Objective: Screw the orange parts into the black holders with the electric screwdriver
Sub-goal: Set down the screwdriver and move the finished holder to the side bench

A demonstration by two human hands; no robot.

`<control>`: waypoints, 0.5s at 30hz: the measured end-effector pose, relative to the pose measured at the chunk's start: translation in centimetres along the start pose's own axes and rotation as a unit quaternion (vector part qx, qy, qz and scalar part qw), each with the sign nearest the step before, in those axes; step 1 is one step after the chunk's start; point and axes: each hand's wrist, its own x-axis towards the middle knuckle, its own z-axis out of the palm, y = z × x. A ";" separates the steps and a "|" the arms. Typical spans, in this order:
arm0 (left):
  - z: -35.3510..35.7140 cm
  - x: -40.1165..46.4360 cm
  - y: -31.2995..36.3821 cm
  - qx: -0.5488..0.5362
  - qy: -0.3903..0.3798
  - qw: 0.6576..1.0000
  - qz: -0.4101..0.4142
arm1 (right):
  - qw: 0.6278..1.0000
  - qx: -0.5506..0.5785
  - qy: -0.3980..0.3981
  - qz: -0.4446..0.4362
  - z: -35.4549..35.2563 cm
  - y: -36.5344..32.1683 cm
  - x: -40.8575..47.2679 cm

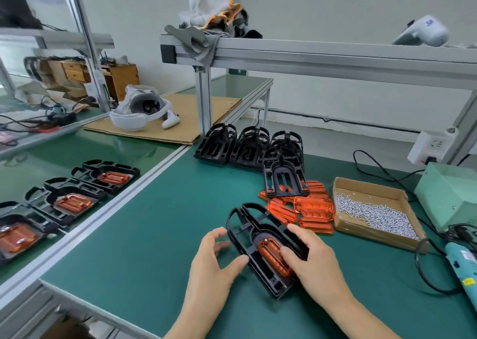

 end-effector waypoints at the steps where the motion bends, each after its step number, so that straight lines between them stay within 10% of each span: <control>1: -0.3 0.0 -0.2 -0.021 0.012 1.000 -0.005 | 1.000 0.021 0.002 0.002 0.4 -0.4 0.2; 15: -5.1 2.7 0.5 -0.227 0.209 0.951 -0.012 | 0.985 0.126 -0.080 -0.087 9.5 -9.2 4.1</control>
